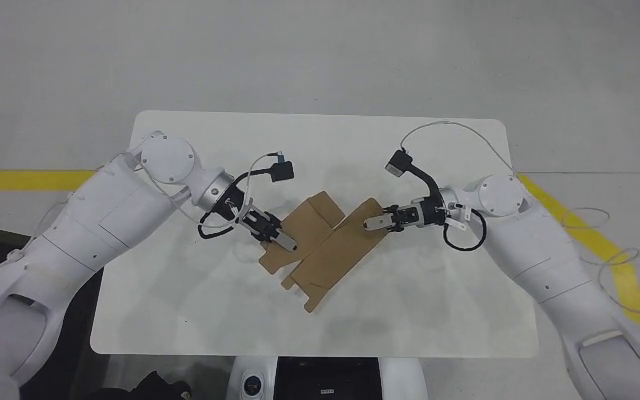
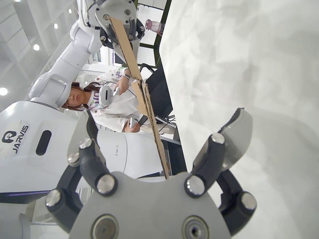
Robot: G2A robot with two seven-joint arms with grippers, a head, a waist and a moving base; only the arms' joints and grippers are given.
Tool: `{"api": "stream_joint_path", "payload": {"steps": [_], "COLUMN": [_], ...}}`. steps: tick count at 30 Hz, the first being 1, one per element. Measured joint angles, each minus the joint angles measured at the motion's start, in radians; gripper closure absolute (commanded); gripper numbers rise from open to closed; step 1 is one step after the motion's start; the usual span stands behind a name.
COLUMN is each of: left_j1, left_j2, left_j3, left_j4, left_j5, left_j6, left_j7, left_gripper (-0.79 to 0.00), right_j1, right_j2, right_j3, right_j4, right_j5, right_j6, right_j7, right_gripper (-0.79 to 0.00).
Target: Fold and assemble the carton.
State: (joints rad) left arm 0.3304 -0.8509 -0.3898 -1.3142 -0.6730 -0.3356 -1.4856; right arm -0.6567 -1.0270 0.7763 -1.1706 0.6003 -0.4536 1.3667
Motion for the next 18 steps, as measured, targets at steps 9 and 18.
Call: {"api": "stream_joint_path", "payload": {"steps": [9, 18], "left_j1": [-0.021, -0.040], "left_j2": [0.001, -0.002], "left_j3": [0.036, 0.060], "left_j4": [0.013, 0.033], "left_j5": [-0.009, -0.032], "left_j6": [-0.011, -0.015], "left_j7": [0.012, 0.015], "left_gripper": [0.000, 0.000], "right_j1": [0.013, 0.025], "right_j2": [0.002, 0.008], "right_j3": [-0.027, -0.058], "right_j4": [-0.016, -0.026], "right_j5": [0.014, 0.011], "right_j6": [-0.003, 0.003], "right_j7": [-0.002, 0.003], "right_gripper": [-0.785, -0.314]}}
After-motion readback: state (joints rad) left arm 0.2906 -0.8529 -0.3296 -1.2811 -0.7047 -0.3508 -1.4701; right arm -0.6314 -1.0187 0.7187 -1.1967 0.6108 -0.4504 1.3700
